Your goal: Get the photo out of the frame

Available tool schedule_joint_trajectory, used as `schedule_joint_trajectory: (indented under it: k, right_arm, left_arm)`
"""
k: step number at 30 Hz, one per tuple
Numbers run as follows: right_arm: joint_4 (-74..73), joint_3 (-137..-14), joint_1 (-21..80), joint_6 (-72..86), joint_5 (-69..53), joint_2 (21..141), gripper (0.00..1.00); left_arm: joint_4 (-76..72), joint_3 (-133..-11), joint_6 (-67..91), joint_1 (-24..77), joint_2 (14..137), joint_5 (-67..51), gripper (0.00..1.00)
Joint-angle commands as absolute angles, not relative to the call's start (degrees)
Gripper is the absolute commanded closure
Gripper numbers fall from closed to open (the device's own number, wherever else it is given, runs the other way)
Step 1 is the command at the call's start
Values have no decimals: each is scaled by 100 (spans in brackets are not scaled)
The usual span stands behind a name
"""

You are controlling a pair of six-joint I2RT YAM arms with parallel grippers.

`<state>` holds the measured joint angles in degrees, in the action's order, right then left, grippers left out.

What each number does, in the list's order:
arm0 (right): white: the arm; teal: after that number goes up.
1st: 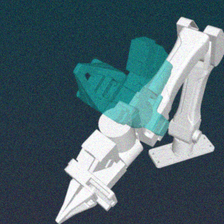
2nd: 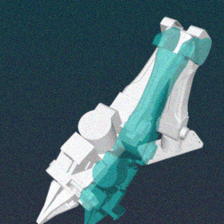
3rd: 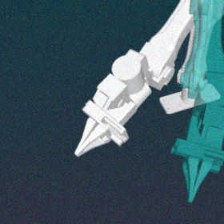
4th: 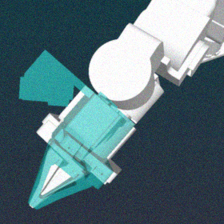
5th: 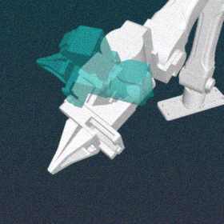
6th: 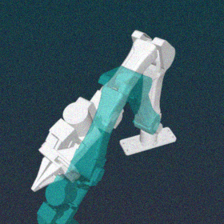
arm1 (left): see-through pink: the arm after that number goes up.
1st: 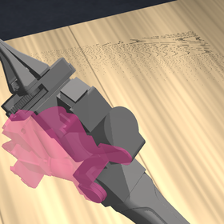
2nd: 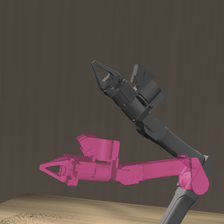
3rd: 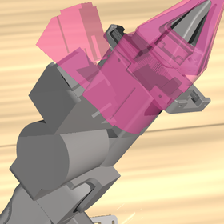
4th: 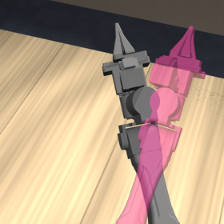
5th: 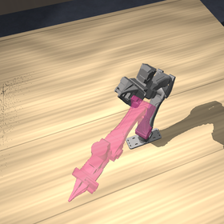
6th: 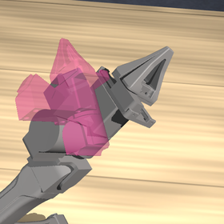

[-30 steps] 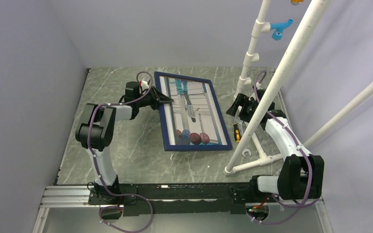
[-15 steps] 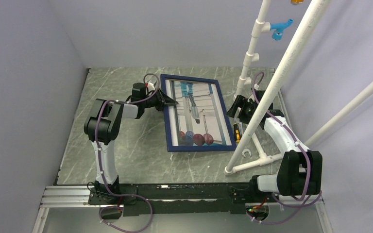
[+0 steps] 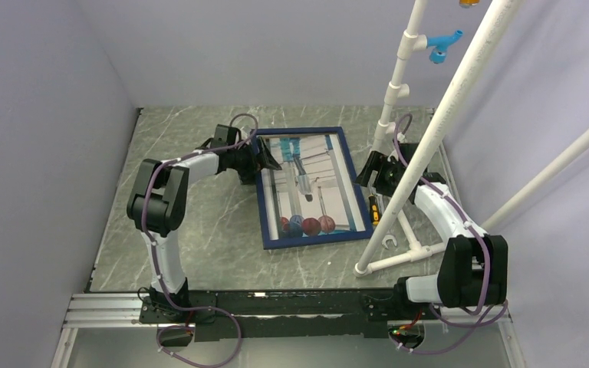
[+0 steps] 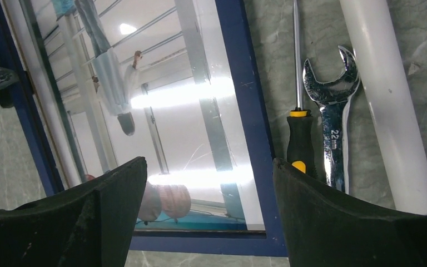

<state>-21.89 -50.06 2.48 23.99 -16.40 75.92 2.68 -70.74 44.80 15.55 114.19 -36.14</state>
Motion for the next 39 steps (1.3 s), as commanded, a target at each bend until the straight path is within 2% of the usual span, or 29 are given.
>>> schedule_joint_trajectory:
  k: [1,8,12,19,22,29,34,37,39]
  right_arm:
    - [-1892,-5055,350,2307,-1490,7735,16]
    - [-1961,-5281,493,2191,-1189,8231,27]
    - [-1899,-5415,594,2148,-796,8495,30]
    - [-1884,-6027,918,1843,-63,9447,44]
    - [-2038,-6326,950,1627,150,9851,48]
    - [-2024,-6499,1055,1462,329,10337,51]
    - [-2069,-6593,1137,1365,480,10573,60]
    - [-2140,-6690,1188,1275,595,10713,75]
    - [-2137,-6745,1254,1178,646,10736,80]
  left_arm:
    - [1946,-7585,3132,1682,10871,-2434,1]
    - [2706,-7694,2773,2091,10599,-1259,3]
    - [2797,-7544,2658,2267,10345,-702,10]
    - [2831,-7511,2584,2526,10405,-553,25]
    - [2747,-7349,2629,2566,10347,-530,24]
    - [2791,-7229,2550,2575,9657,-930,15]
    - [3373,-8094,2098,2545,9213,-1155,13]
    - [3656,-8631,1791,2499,9107,-1082,11]
    - [3742,-8880,1581,2456,9089,-1022,10]
